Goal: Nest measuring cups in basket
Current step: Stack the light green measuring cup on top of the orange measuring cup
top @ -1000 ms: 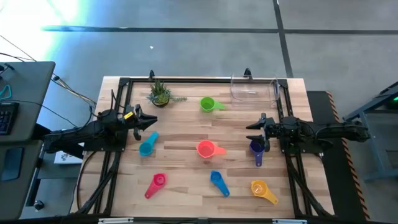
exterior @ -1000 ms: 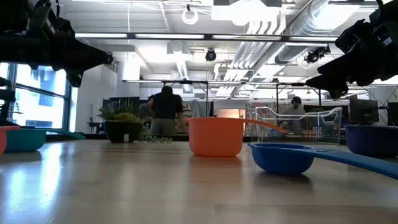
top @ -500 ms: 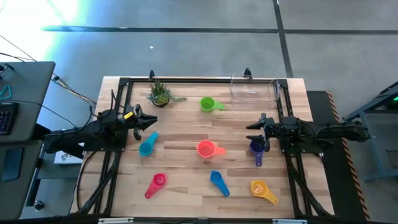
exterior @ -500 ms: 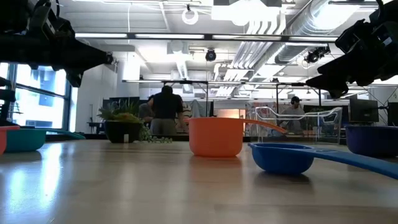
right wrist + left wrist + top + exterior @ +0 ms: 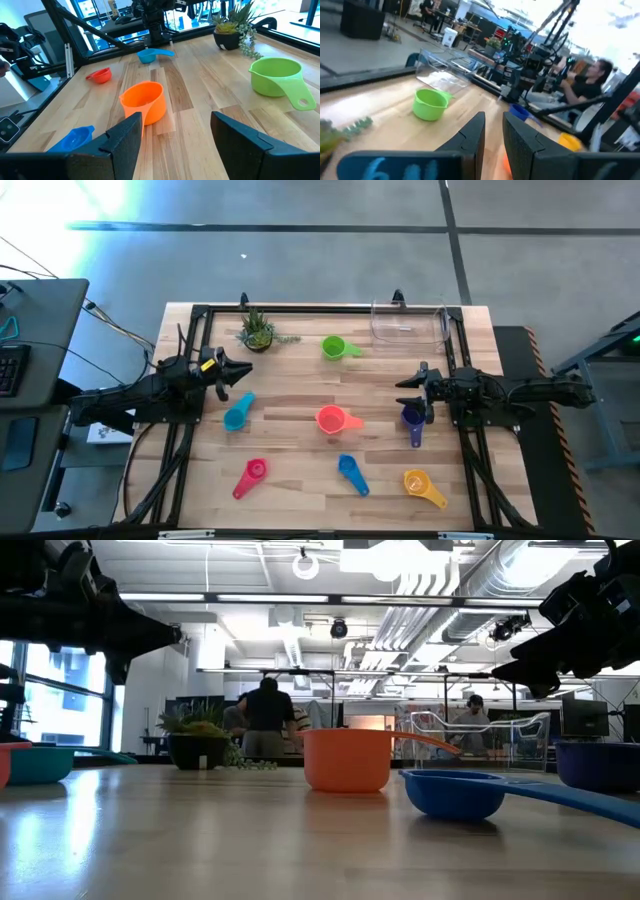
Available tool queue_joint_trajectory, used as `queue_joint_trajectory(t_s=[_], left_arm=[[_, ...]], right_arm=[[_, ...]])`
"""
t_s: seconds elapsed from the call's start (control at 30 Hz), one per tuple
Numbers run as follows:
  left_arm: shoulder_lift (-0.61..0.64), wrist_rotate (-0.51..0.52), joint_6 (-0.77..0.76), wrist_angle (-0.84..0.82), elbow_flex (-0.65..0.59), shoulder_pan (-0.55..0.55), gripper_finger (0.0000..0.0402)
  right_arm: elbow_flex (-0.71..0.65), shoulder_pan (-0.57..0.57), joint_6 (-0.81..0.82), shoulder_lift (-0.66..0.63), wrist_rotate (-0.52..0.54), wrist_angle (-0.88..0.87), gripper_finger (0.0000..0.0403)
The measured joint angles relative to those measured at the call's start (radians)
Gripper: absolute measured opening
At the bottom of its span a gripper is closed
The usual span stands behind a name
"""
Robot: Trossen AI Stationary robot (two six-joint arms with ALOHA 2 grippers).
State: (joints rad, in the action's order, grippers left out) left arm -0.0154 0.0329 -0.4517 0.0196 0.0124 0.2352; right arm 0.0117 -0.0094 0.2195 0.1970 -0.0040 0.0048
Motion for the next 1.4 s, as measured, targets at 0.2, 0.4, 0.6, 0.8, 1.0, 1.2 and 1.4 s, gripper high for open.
queue_joint_trajectory(t_s=[0.2, 0.4, 0.6, 0.8, 1.0, 1.2, 1.4], left_arm=[[0.0, 0.001, -0.043, 0.0, 0.0, 0.0, 0.0058], [0.0, 0.002, -0.027, 0.0, 0.0, 0.0, 0.0058], [0.0, 0.006, -0.014, 0.006, 0.0, 0.0, 0.0058], [0.0, 0.007, -0.132, 0.009, 0.0, 0.0, 0.0058], [0.0, 0.011, -0.321, 0.046, 0.0, 0.0, 0.0058], [0.0, 0.013, -0.411, 0.083, 0.0, 0.0, 0.0058], [0.0, 0.013, -0.418, 0.135, 0.0, 0.0, 0.0058]], right_arm=[[0.0, 0.0, 0.0, 0.0, 0.0, 0.0, 0.0229], [0.0, 0.0, 0.0, 0.0, 0.0, 0.0, 0.0229], [0.0, 0.0, 0.0, 0.0, 0.0, 0.0, 0.0229], [-0.001, 0.0, 0.033, 0.0, 0.0, 0.016, 0.0229], [-0.001, 0.0, 0.205, 0.0, 0.002, 0.047, 0.0229], [-0.001, 0.0, 0.289, 0.0, 0.032, 0.084, 0.0229], [-0.001, -0.004, 0.358, -0.001, 0.103, 0.162, 0.0229]])
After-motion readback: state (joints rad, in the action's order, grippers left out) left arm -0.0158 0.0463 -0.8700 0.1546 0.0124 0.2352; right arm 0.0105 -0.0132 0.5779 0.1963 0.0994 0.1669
